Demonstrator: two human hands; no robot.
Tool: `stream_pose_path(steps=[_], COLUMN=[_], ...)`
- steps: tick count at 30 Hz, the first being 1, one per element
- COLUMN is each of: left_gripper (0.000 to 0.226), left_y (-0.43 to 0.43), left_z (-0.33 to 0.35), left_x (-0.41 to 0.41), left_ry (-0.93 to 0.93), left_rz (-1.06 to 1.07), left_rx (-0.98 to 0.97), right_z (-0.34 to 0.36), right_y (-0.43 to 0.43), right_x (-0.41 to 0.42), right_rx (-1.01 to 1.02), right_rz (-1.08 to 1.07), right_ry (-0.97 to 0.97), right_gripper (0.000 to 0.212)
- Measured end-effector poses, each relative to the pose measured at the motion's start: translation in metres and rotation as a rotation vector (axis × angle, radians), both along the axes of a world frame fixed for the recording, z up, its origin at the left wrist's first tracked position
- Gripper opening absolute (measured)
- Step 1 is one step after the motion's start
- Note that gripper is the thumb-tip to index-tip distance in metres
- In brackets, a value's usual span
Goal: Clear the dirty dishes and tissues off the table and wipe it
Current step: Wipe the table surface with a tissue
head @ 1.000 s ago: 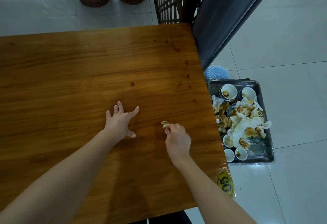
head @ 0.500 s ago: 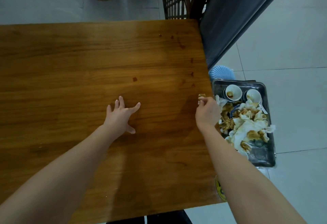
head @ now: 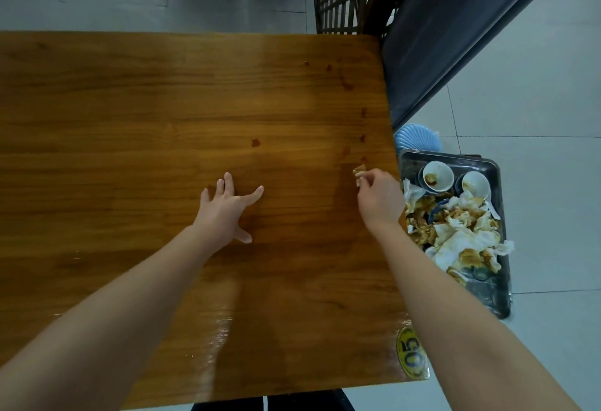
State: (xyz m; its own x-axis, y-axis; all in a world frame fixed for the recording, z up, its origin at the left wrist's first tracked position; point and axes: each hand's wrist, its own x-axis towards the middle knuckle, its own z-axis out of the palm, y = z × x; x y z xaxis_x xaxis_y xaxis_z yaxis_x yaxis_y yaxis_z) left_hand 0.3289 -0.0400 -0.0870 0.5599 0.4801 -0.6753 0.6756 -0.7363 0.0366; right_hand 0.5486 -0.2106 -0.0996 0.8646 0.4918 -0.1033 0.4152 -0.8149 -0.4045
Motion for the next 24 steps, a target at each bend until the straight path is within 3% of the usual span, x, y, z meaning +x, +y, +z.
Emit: stream_pose_path(steps=[9,15,24], left_gripper=[0.113,0.115,0.115], left_y=[0.001,0.000,0.000], left_z=[-0.006,-0.010,-0.011], left_x=[-0.002,-0.004,-0.003], left_ry=[-0.021,-0.039,-0.043], left_rz=[-0.004,0.014,0.025], left_rx=[0.010,0.005,-0.002], right_z=[-0.003,-0.011,-0.009], right_y=[0.033,0.025,0.075], right_x=[0.026,-0.021,0.015], right_rx=[0.020,0.039,0.039], right_rz=[-0.147,0.074,0.031], right_ry=[-0.001,-0.024,-0.014], right_gripper=[0.015,0.016,0.012])
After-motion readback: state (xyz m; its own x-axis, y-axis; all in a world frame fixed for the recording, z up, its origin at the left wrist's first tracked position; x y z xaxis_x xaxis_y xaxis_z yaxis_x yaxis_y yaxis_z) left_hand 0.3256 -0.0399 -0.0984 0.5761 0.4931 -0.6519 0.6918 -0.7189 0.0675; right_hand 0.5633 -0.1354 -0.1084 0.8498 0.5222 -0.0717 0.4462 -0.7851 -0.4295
